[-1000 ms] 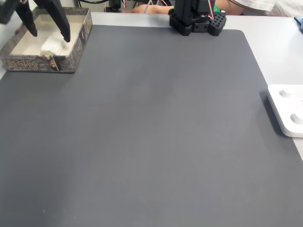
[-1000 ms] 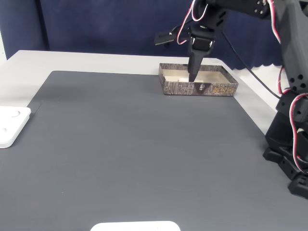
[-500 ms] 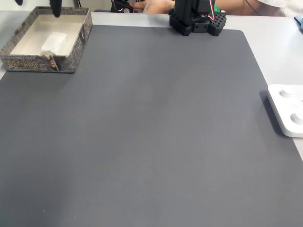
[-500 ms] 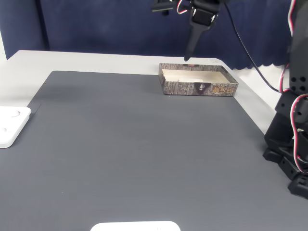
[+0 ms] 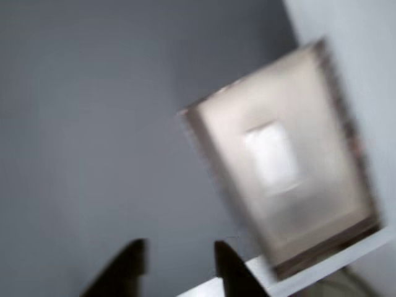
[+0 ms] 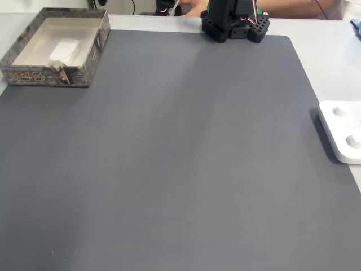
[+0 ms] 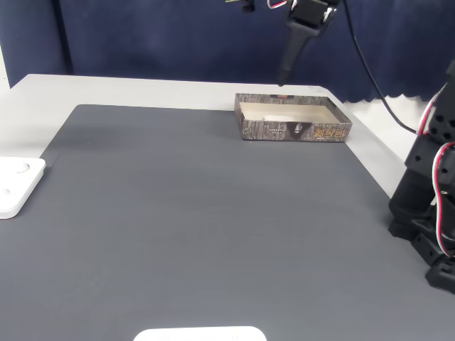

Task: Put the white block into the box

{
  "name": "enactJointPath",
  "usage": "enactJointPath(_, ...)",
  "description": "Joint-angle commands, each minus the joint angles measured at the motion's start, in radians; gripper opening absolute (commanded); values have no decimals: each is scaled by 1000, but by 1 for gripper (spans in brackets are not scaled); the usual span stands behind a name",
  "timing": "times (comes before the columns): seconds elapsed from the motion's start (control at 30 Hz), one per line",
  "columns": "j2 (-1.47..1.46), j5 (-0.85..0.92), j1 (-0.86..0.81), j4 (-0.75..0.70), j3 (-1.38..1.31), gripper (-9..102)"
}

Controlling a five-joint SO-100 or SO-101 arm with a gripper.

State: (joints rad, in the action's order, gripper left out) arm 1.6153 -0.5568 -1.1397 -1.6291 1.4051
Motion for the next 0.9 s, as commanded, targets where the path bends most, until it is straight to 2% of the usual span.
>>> enactJointPath(0.0, 219, 167, 74, 6, 140, 5)
enactJointPath(0.13, 356, 272, 144, 14, 279, -1)
enactJointPath(0.23, 456, 353, 218, 52, 396, -2)
enactJointPath(0.53, 695, 522, 551, 273, 749, -2)
enactJointPath(0.7, 804, 538, 735, 442, 945, -2)
enactJointPath(0.87, 884, 577, 891, 525, 1068, -2)
